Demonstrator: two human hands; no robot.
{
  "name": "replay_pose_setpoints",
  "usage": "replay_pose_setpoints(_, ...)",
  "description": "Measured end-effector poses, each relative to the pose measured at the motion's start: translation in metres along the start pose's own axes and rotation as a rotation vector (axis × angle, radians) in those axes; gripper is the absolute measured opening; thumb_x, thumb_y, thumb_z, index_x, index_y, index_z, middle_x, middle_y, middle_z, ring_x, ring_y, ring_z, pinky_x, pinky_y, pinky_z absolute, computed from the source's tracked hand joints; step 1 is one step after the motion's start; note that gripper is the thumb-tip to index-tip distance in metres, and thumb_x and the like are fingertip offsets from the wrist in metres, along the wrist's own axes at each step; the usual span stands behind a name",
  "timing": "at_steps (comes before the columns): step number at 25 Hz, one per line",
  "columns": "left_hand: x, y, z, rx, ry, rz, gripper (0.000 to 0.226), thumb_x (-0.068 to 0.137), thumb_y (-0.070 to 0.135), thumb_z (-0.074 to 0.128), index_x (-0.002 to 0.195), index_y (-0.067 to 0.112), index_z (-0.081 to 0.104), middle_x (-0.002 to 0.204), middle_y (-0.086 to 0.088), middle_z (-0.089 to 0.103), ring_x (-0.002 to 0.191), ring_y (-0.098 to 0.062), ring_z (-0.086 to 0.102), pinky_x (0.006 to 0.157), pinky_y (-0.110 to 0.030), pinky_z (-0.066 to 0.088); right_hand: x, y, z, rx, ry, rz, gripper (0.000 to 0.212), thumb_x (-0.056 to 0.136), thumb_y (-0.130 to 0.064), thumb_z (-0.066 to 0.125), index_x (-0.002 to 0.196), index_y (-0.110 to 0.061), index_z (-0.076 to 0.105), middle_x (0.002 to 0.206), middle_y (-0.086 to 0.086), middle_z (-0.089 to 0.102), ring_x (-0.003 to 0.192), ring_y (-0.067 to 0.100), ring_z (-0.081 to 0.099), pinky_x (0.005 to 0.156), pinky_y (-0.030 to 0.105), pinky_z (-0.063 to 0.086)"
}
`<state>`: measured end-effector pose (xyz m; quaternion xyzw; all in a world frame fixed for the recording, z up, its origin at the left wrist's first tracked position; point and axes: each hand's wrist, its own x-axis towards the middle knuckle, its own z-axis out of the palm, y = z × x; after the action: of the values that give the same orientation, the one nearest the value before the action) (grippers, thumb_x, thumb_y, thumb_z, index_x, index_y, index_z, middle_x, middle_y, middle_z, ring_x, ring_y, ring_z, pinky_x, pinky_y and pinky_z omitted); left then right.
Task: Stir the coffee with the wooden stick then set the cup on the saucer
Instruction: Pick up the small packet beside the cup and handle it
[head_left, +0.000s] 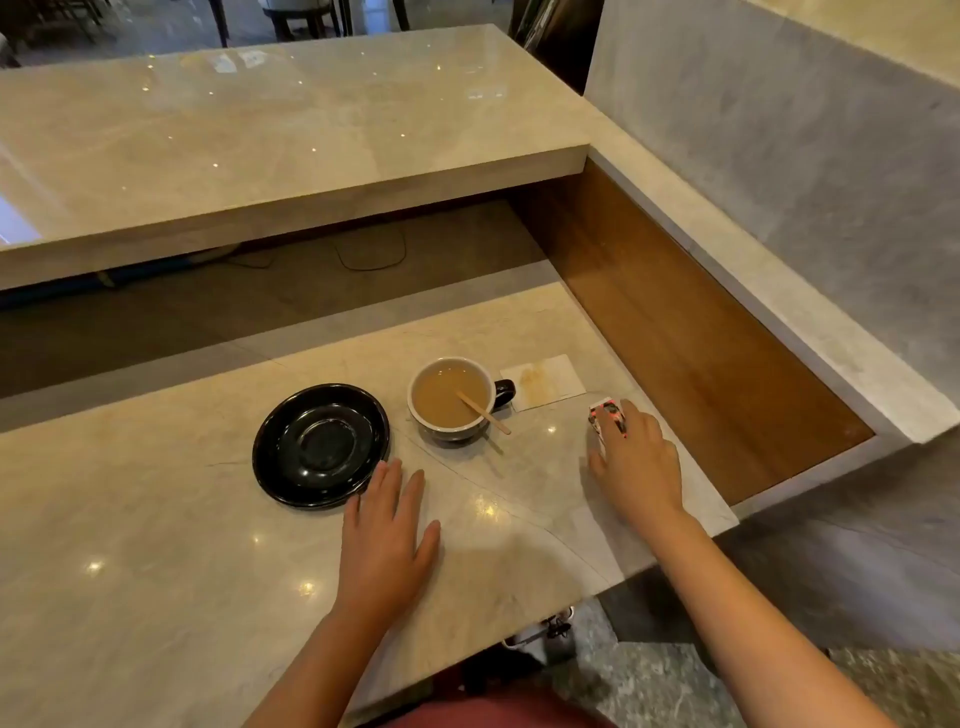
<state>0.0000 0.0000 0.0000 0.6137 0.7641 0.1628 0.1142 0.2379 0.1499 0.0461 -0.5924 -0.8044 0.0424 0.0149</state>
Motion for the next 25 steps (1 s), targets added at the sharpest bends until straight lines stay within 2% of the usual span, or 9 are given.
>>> replay_pose_setpoints(5,-0.004,-0.007,0.014,0.017,-0.014,0.060,0.060,0.090,0.045,0.031,0.141,0.014,0.036,0.151,-0.015,0.026,0.140,-0.026,0.013,0.110,-0.049,0.015,0.012,0.012,0.006,-0.012,-0.013,0.063,0.032,0.095,-0.028,0.044,0.124,-0.014,0.049,0.125,0.011,0.057,0.108,0.029,0.051,0.083,0.042,0.045)
replay_pose_setpoints(14,-0.003,-0.010,0.016,0.024,0.001,0.040,0.060,0.087,0.044,0.033,0.140,0.017,0.038,0.150,-0.013,0.029,0.140,-0.024,0.015,0.110,-0.047,0.014,0.025,0.024,0.012,0.233,0.009,0.213,0.027,0.085,-0.022,0.064,0.108,-0.008,0.062,0.110,0.017,0.064,0.099,0.033,0.054,0.073,0.040,0.047)
replay_pose_setpoints(18,-0.003,-0.010,0.016,0.024,0.007,0.036,0.060,0.087,0.045,0.033,0.141,0.018,0.037,0.151,-0.012,0.028,0.140,-0.022,0.013,0.111,-0.046,0.012,0.036,0.031,0.013,0.330,-0.087,0.313,0.043,0.078,-0.025,0.073,0.113,-0.005,0.058,0.112,0.019,0.062,0.099,0.035,0.058,0.072,0.042,0.053)
replay_pose_setpoints(20,-0.003,-0.010,0.017,0.023,0.004,0.036,0.060,0.087,0.045,0.033,0.141,0.018,0.037,0.151,-0.011,0.028,0.140,-0.022,0.013,0.111,-0.045,0.011,0.040,0.033,0.014,0.370,-0.129,0.342,0.044,0.078,-0.024,0.073,0.115,-0.005,0.058,0.114,0.019,0.061,0.095,0.033,0.059,0.069,0.037,0.050)
replay_pose_setpoints(23,-0.003,-0.011,0.017,0.029,0.001,0.030,0.061,0.087,0.046,0.033,0.141,0.020,0.035,0.152,-0.010,0.027,0.140,-0.021,0.013,0.112,-0.045,0.010,0.040,0.034,0.016,0.517,-0.066,0.381,0.031,0.081,-0.013,0.069,0.110,-0.005,0.061,0.112,0.018,0.064,0.086,0.026,0.057,0.064,0.033,0.045)
replay_pose_setpoints(25,-0.002,-0.011,0.018,0.032,-0.006,0.023,0.060,0.087,0.046,0.033,0.142,0.021,0.034,0.153,-0.009,0.025,0.141,-0.020,0.011,0.112,-0.044,0.009,0.037,0.034,0.014,0.665,-0.033,0.446,0.022,0.085,-0.008,0.064,0.107,-0.006,0.062,0.111,0.018,0.065,0.085,0.026,0.058,0.063,0.034,0.048)
